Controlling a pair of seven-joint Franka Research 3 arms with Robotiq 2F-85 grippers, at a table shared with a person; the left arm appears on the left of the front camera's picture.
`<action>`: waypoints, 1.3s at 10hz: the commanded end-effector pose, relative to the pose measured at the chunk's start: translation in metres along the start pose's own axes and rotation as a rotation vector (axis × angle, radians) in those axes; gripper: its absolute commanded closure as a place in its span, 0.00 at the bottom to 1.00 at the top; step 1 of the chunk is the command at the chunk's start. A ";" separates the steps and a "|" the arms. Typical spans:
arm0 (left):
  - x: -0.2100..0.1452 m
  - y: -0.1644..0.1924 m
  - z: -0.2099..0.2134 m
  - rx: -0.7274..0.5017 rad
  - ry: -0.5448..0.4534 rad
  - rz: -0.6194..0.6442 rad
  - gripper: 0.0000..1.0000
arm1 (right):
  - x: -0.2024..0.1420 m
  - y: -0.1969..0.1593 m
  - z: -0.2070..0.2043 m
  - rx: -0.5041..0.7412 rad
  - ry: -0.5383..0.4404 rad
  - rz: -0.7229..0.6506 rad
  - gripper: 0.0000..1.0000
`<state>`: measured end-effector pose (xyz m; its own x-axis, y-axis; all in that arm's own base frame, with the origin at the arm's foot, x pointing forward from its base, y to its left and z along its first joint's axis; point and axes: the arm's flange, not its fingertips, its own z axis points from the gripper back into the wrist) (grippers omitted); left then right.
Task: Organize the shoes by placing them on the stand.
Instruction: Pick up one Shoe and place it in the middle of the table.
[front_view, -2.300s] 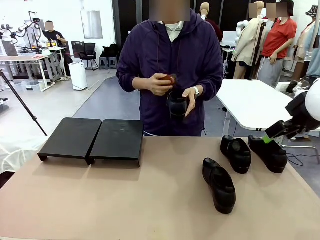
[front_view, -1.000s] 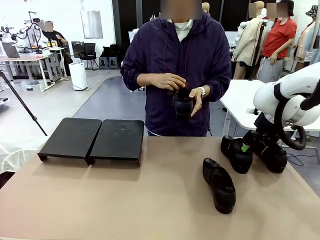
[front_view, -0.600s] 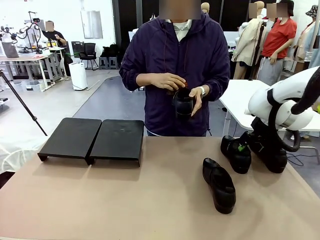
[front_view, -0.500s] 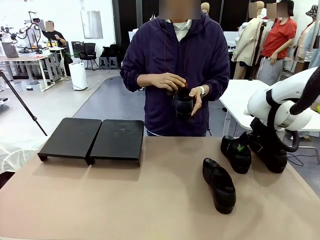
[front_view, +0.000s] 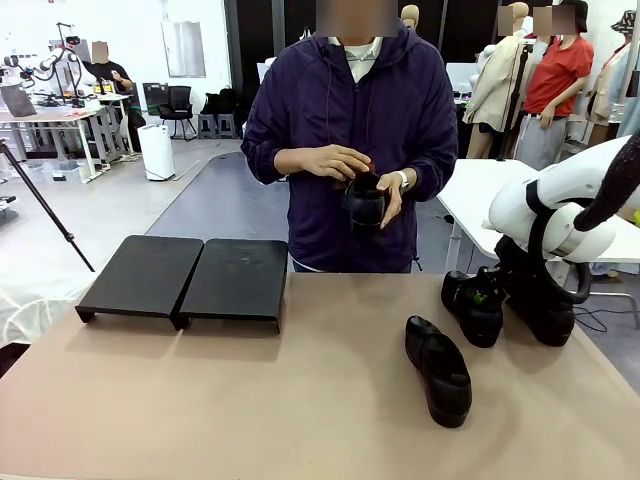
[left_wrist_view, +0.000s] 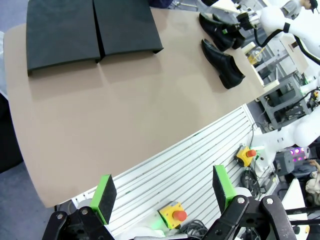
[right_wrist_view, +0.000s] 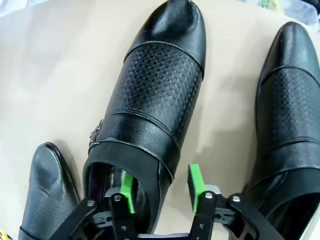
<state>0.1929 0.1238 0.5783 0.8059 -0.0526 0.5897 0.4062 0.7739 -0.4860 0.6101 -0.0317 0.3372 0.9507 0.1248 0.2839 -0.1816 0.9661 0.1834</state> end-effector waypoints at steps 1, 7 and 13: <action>0.000 -0.002 0.000 -0.014 -0.005 -0.014 0.00 | 0.001 -0.002 0.000 0.008 -0.030 -0.001 1.00; 0.000 -0.002 0.000 -0.014 -0.005 -0.014 0.00 | -0.006 0.005 0.034 0.000 -0.031 -0.024 1.00; 0.000 -0.002 0.000 -0.014 -0.005 -0.014 0.00 | -0.161 0.056 0.249 0.014 -0.104 -0.293 1.00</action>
<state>0.1929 0.1238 0.5783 0.8062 -0.0527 0.5893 0.4059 0.7740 -0.4860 0.4298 -0.0646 0.5194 0.9383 -0.1090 0.3281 0.0106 0.9576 0.2879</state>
